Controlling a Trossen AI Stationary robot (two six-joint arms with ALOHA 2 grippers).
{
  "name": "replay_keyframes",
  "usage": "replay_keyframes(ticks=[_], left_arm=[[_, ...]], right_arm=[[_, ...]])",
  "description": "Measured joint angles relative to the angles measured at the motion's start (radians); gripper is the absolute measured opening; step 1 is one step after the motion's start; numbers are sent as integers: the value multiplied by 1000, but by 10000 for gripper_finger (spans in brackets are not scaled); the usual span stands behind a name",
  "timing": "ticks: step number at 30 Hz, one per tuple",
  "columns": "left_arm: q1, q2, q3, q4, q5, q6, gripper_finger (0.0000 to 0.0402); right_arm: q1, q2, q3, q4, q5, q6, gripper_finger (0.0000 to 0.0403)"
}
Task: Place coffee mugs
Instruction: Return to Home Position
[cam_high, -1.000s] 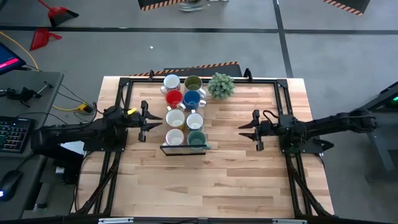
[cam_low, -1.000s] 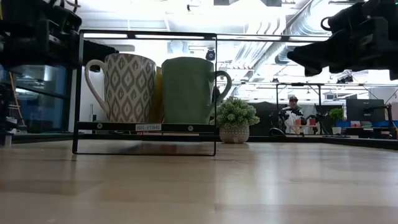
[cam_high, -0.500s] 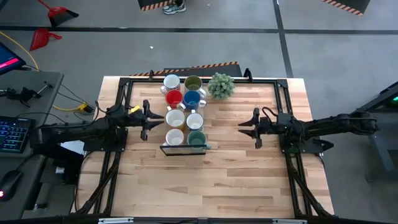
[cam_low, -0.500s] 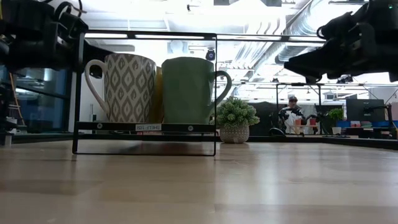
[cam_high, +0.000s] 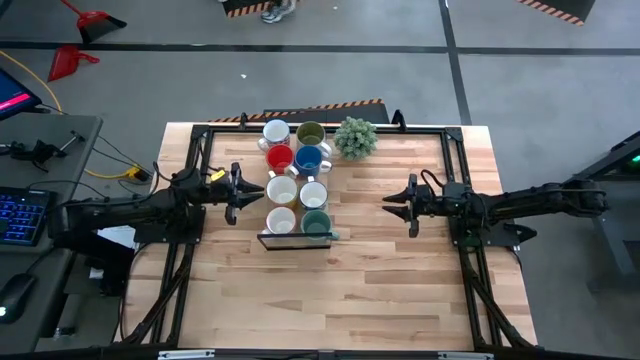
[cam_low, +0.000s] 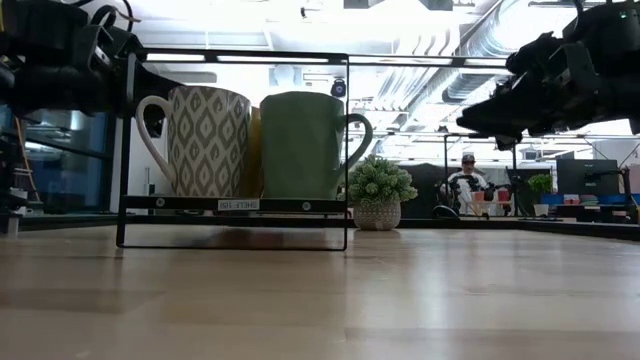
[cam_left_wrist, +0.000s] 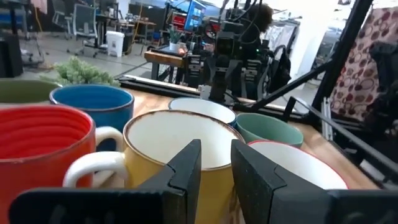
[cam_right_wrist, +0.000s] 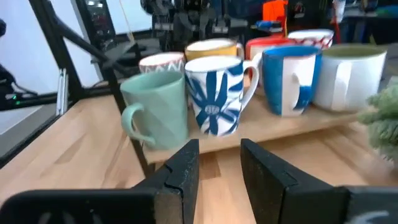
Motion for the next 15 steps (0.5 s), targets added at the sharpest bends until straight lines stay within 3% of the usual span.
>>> replay_keyframes(ticks=[7, 15], left_arm=[[0, 0, 0, -51, -3, -157, 78], [0, 0, 0, -73, -5, -171, 78]], right_arm=[[0, 0, 0, -74, -4, 57, 103], [0, 0, 0, -73, -5, 144, 103]])
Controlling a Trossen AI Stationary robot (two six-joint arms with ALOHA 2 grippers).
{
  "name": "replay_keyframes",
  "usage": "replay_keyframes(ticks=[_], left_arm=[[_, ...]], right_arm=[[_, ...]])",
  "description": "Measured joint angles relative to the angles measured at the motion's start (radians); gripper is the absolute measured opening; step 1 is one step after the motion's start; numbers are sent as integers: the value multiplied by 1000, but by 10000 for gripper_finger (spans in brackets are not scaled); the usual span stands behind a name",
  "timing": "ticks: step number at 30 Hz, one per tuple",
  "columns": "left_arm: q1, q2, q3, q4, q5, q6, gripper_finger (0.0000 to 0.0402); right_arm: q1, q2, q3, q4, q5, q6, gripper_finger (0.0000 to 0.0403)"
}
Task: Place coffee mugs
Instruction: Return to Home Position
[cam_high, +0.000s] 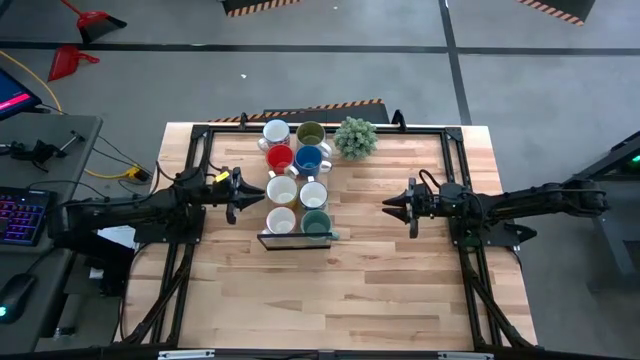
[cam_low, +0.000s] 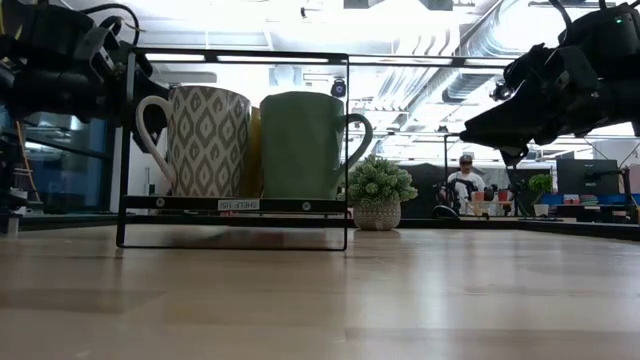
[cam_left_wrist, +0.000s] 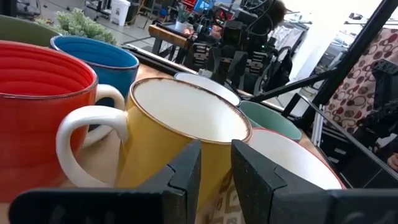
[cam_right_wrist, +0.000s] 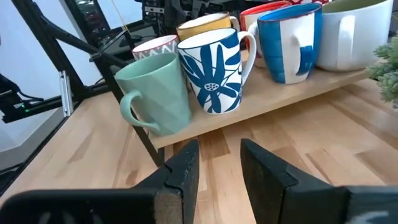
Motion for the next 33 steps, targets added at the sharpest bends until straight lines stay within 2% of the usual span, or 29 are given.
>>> replay_keyframes(ticks=[7, 12, 16, 23, 29, 33], left_arm=[[0, 0, 0, 0, -1, 0, 78], [0, 0, 0, 0, -1, 0, 78], [0, 0, 0, 0, -1, 0, 78], [0, 0, 0, 1, -2, 0, 78], [0, 0, 0, 1, -1, 0, 78], [0, 0, 0, 1, -1, 0, 78]], right_arm=[[0, 0, 0, 8, -24, -23, 103], [2, -12, 0, 26, -93, -79, 103], [24, -172, 0, -31, -97, -138, 103], [80, -441, 0, -306, -136, -176, 103], [138, -600, 0, -332, -154, -259, 103], [153, -735, 0, -429, -155, -287, 103]])
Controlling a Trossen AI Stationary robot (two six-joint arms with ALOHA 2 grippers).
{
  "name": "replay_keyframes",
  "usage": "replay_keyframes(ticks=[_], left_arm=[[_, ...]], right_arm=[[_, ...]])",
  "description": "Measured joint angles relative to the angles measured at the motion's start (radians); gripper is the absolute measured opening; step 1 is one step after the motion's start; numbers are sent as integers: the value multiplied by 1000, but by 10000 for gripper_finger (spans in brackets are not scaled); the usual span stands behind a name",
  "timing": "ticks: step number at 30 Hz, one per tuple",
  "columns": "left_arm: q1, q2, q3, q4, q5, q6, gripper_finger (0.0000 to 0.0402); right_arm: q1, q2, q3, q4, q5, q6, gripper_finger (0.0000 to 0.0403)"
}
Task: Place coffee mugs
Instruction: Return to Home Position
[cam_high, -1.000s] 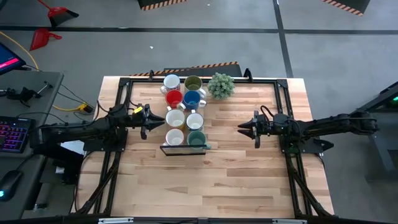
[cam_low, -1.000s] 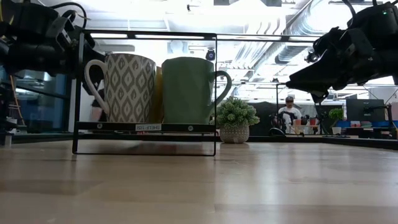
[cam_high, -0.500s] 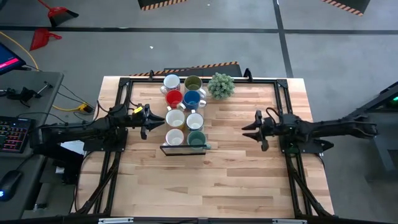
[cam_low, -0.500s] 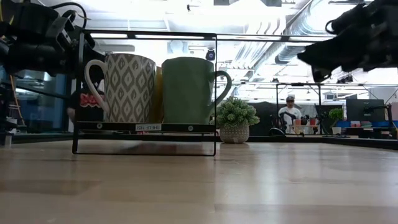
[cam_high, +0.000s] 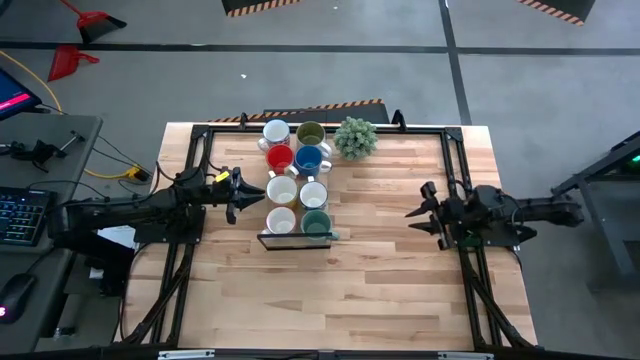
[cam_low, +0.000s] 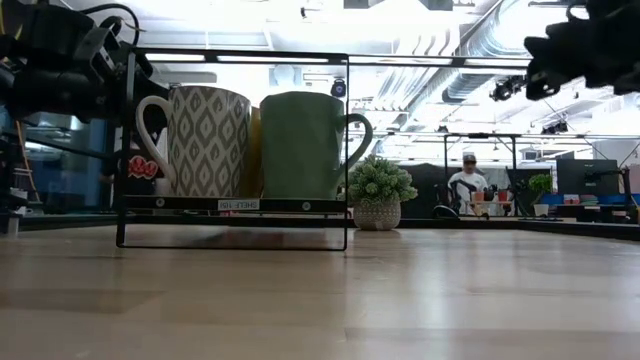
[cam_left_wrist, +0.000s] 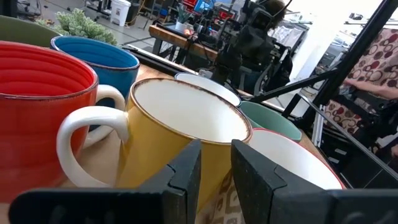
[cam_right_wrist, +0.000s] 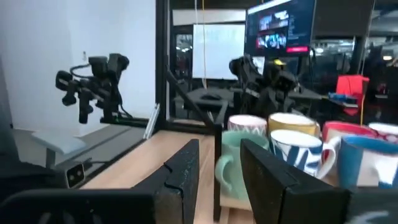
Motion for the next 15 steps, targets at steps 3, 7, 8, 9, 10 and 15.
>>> replay_keyframes(ticks=[3, 7, 8, 9, 10, 15], left_arm=[[0, 0, 0, 0, 0, 0, 78], [0, 0, 0, -4, 0, 0, 78], [0, 0, 0, -7, 0, 0, 78], [0, 0, 0, -7, 0, 0, 78], [0, 0, 0, -8, 0, 0, 78], [0, 0, 0, -11, 0, 0, 78]], right_arm=[[-2, -49, 0, -96, 1, 18, 103], [14, -51, 0, -123, 20, 15, 103], [19, -51, 0, -128, 24, 4, 103], [22, -50, 0, -135, 25, -8, 103], [23, -49, 0, -140, 26, -16, 103], [23, -45, -1, -148, 57, 11, 103]])
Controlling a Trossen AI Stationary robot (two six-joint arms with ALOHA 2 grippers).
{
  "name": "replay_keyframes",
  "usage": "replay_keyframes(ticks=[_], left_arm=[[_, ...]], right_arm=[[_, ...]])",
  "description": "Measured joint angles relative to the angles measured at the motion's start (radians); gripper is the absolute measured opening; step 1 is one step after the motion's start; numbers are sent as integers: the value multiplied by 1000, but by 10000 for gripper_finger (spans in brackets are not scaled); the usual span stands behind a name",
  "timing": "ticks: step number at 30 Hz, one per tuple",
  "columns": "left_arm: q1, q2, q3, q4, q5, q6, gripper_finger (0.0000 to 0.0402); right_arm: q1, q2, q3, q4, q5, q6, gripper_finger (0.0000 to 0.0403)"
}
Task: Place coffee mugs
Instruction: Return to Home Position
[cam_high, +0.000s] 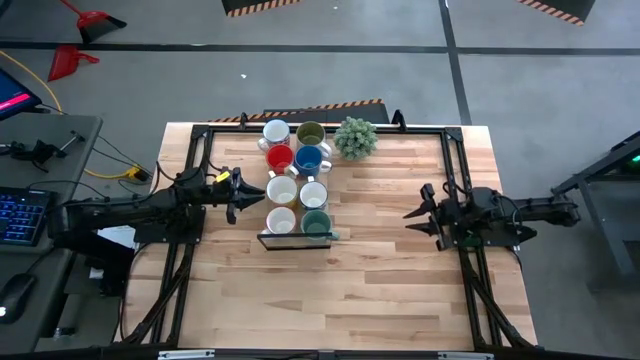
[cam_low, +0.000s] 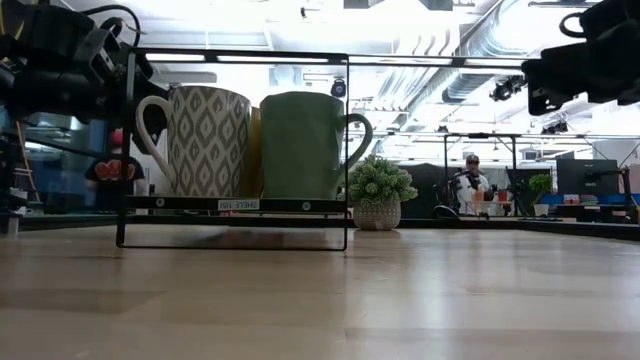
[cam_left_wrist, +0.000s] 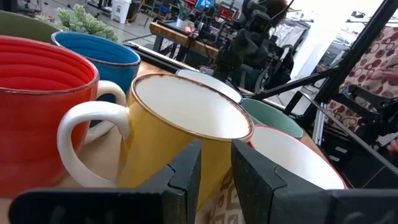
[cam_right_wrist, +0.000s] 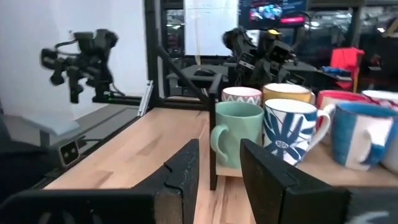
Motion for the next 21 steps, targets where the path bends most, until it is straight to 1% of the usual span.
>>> replay_keyframes(ticks=[3, 11, 21], left_arm=[[0, 0, 0, -1, 0, 0, 78], [0, 0, 0, -5, 0, 0, 78], [0, 0, 0, -11, 0, 0, 78]], right_arm=[[-1, 0, 0, -11, 33, 48, 103], [0, 0, 0, -18, 37, 224, 103], [0, 0, 0, -18, 37, 224, 103]])
